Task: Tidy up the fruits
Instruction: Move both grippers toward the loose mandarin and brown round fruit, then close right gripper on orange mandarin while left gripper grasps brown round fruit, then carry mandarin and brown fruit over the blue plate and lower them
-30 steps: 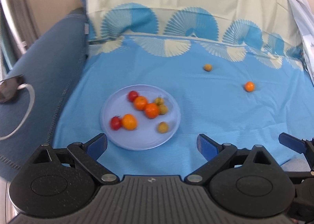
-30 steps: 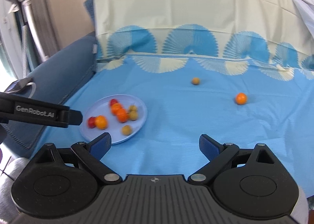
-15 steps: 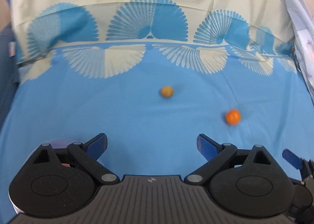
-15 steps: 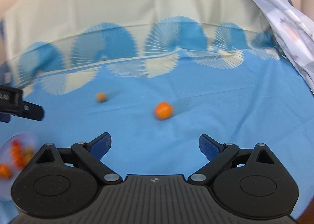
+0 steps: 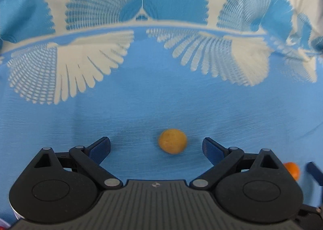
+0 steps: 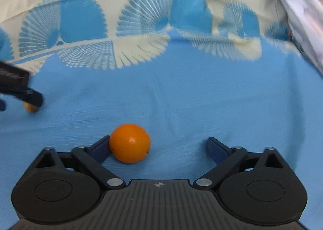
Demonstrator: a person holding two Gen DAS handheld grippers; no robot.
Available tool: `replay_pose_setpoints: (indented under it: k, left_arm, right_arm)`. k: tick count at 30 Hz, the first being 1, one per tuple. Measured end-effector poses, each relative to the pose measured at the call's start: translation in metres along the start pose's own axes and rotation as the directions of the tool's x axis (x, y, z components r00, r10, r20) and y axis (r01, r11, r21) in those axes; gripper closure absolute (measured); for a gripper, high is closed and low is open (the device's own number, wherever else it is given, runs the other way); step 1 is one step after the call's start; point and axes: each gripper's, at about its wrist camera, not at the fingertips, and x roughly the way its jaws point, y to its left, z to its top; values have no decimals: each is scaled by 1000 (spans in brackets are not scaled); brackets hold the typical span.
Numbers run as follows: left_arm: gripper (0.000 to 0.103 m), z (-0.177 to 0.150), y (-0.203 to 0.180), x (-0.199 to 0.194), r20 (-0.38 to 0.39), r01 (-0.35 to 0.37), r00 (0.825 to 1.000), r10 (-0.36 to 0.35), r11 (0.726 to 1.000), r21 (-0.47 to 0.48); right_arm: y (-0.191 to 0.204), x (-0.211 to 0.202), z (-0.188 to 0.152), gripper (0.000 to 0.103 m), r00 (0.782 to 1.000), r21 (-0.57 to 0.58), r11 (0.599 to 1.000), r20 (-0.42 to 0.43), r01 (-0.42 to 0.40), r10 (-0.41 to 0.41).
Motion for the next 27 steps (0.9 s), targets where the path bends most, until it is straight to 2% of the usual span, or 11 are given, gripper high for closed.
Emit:
replay_pose_setpoints:
  k: [2,6,7,8,10,11,14,20,27]
  left_arm:
    - [1,-2,-4,0,24,-12,1000,11,999,31]
    - [5,0,-6,1,6,-10,1000,9,999,41]
    - [18,0,-8,-2,22,-18,1000,17,999,49]
    - [47,0,-9,-7,40,-10,999,7,998,60]
    - [72,2,-13,-14,47,7,999,-11,996,87]
    - [72,2,-15,-16,47,10,999,-14,996,91]
    - [72,-2,-17,-26,69,19,997,-26,994,106]
    - [72,-14,-13,-62,77,54,995,-60,996,76]
    - [72,-52,-5,-135,89,44,995,-49,997,62]
  right_arm:
    - [3,-1,-3,3,1000,-19,1000,22,11,-10]
    - [2,-1,-1,4,1000,-8,1000,17,8,-8]
    - [3,-2,-1,5,1000,-10,1000,14,11,-10]
    - [3,-4,-1,15,1000,-8,1000,12,2,-2]
    - [6,-13,-1,56,999,-30,999,28,-25,26]
    - [8,-15,-1,63,999,-44,999,31,-29,31]
    - [5,-16,2,63,998,-3,999,33,-44,44]
    - [-7,-23,4,63,996,45,999,86,-17,13]
    - [-17,-53,6,63,995,74,997,100,-8,0]
